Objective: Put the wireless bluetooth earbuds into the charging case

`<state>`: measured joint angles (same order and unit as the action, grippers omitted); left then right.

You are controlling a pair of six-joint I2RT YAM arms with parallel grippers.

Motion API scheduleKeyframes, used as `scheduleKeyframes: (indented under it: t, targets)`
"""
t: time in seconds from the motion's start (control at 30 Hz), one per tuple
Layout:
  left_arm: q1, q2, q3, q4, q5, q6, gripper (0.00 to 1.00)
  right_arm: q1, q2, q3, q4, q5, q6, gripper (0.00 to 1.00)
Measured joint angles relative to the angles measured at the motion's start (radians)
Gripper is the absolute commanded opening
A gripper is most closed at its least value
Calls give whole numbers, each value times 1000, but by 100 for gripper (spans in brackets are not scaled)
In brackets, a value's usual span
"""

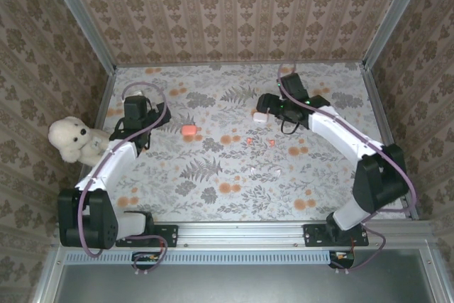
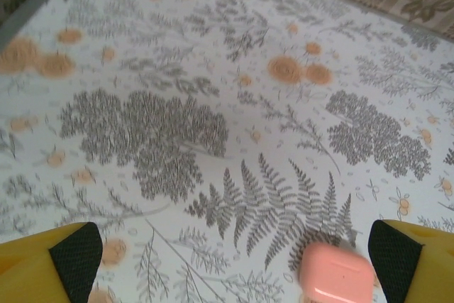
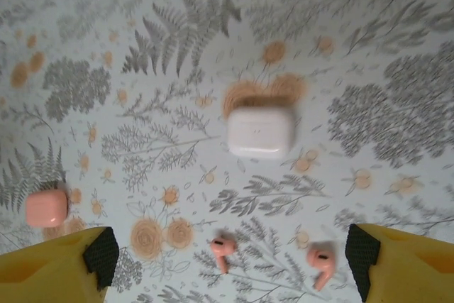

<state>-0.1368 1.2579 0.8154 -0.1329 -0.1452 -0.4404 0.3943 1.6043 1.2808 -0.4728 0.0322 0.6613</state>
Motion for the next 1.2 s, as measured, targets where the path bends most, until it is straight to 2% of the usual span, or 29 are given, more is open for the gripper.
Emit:
scheduleKeyframes:
  t: [0.27,0.63,0.8,1.2]
  targets:
    - [0,10,18,-63,95,-95,100,39,259,219,-189,119,74,86]
    - [-23,45,58,-61,257,-188,100,39,610,590,-355,181,68,86]
    - [-80,74,67,-62,281,-204,100,37,680,651,-398,188,64,86]
    - [-172,171,130,-46,287,-222,100,36,716,658,-407,165,18,86]
